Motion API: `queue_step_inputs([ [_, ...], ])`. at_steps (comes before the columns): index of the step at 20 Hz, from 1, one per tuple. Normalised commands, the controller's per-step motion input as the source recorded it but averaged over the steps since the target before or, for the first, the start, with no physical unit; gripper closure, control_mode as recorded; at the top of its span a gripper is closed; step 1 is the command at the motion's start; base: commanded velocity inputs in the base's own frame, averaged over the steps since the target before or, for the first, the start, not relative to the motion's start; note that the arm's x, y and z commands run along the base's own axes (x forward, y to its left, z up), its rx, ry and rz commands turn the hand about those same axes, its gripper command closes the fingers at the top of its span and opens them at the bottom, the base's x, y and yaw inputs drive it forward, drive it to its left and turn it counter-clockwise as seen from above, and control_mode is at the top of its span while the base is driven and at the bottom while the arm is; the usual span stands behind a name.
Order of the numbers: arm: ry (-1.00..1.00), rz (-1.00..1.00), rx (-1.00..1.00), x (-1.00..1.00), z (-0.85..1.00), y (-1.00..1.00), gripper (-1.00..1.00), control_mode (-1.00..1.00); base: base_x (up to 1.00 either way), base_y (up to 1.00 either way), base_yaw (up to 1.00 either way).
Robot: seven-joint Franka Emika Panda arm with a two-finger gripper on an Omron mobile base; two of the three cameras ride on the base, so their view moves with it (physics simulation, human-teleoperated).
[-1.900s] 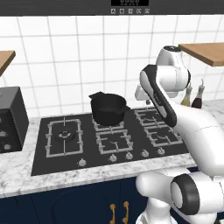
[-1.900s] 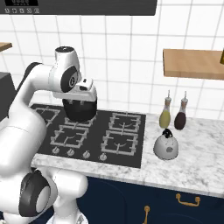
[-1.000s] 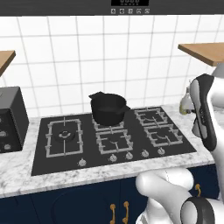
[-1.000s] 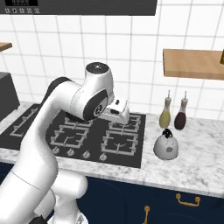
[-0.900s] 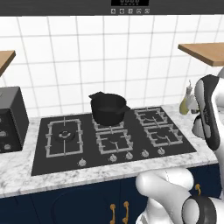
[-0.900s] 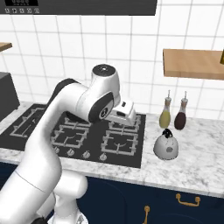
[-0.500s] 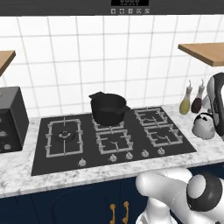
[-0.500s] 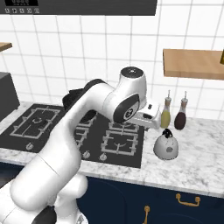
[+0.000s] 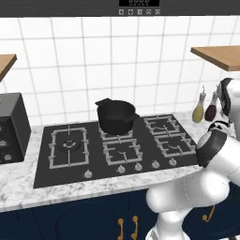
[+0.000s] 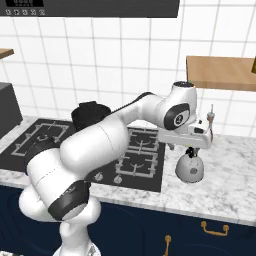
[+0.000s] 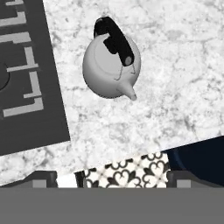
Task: Pick the kettle from the counter and place it on a stove burner. Then turn the burner on.
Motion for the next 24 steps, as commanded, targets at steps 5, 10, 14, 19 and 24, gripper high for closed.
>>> queue_step_inputs([
  [5, 0.07, -0.01, 0.03, 0.03, -0.17, -0.18, -1.0, -1.0, 0.0, 0.0, 0.0],
  [10, 0.07, 0.01, 0.0, 0.0, -0.33, -0.04, -1.0, -1.0, 0.0, 0.0, 0.0],
  [14, 0.0, 0.02, 0.02, 0.0, -0.56, -0.01, -1.0, -1.0, 0.0, 0.0, 0.0],
  [19, -0.08, 0.07, 0.0, 0.01, -0.24, 0.0, -1.0, -1.0, 0.0, 0.0, 0.0],
  [24, -0.09, 0.1, 0.0, 0.11, -0.31, 0.0, -1.0, -1.0, 0.0, 0.0, 0.0],
])
